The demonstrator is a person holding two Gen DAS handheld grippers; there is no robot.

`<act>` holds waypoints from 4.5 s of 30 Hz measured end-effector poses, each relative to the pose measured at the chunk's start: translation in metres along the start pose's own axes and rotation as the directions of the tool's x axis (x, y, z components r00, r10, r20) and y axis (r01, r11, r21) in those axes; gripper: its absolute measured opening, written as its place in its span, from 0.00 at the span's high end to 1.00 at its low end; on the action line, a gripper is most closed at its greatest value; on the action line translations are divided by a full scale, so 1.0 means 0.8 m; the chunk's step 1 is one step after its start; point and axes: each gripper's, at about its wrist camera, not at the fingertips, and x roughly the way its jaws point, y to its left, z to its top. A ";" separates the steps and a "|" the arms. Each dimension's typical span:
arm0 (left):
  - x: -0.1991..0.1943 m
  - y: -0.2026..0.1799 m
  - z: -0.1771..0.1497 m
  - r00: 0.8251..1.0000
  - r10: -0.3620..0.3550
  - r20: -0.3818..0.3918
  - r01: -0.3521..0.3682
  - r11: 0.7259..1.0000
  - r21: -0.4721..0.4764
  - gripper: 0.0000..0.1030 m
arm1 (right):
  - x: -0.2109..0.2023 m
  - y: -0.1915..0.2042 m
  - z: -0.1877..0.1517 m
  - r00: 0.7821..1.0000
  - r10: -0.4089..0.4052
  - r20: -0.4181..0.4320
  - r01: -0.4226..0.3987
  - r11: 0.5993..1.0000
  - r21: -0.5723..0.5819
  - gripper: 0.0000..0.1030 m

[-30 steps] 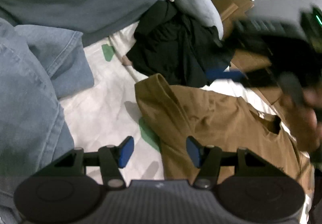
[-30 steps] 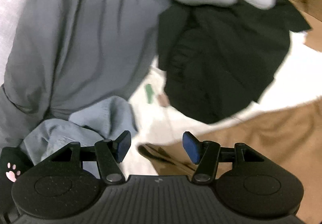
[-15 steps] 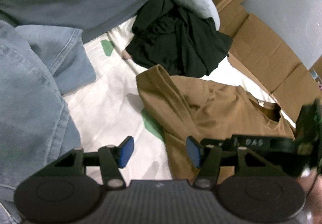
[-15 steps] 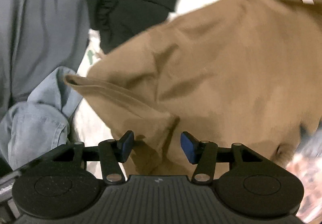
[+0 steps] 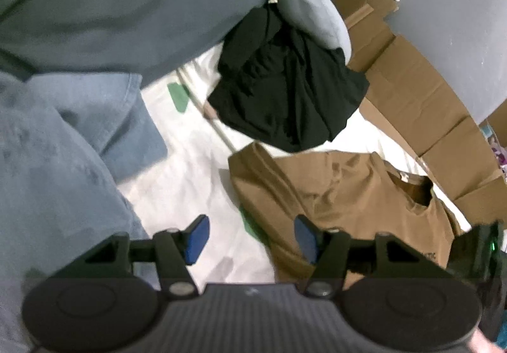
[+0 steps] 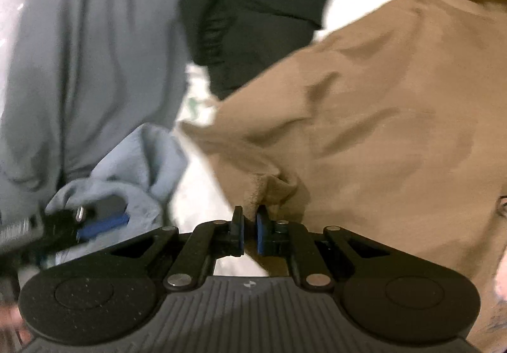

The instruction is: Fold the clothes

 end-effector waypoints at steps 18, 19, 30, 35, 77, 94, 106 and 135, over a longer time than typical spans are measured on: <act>0.075 -0.007 0.092 0.988 0.011 -0.154 0.004 0.995 0.096 0.34 | 0.061 0.073 -0.074 0.997 -0.055 -0.050 0.039 0.959 -0.281 0.89; 0.084 -0.009 0.094 0.986 0.013 -0.164 0.004 0.995 0.102 0.34 | 0.064 0.073 -0.076 0.997 -0.062 -0.052 0.044 0.956 -0.292 0.89; 0.150 -0.028 0.099 0.973 0.065 -0.223 -0.025 0.984 0.178 0.36 | 0.078 0.074 -0.085 0.994 -0.094 -0.062 0.068 0.941 -0.332 0.89; 0.162 -0.022 0.090 0.962 0.122 -0.244 -0.065 0.972 0.228 0.66 | 0.081 0.079 -0.089 0.993 -0.099 -0.067 0.068 0.928 -0.365 0.87; 0.145 0.072 0.087 0.982 0.104 -0.158 -0.084 0.988 0.131 0.48 | -0.036 -0.092 0.137 0.883 -0.367 0.293 0.452 0.832 -0.322 0.61; 0.100 0.012 0.080 0.962 0.240 -0.129 -0.200 0.944 0.263 0.55 | -0.009 0.022 -0.022 0.979 -0.162 0.120 0.201 0.814 -0.545 0.61; 0.031 -0.026 0.049 0.978 0.163 -0.126 -0.126 0.957 0.263 0.50 | 0.056 0.035 -0.072 0.979 -0.202 0.022 0.183 0.829 -0.528 0.63; 0.098 -0.046 -0.067 0.933 0.313 -0.178 -0.231 0.900 0.370 0.72 | -0.134 -0.081 -0.032 0.910 -0.367 0.192 0.410 0.739 -0.534 0.61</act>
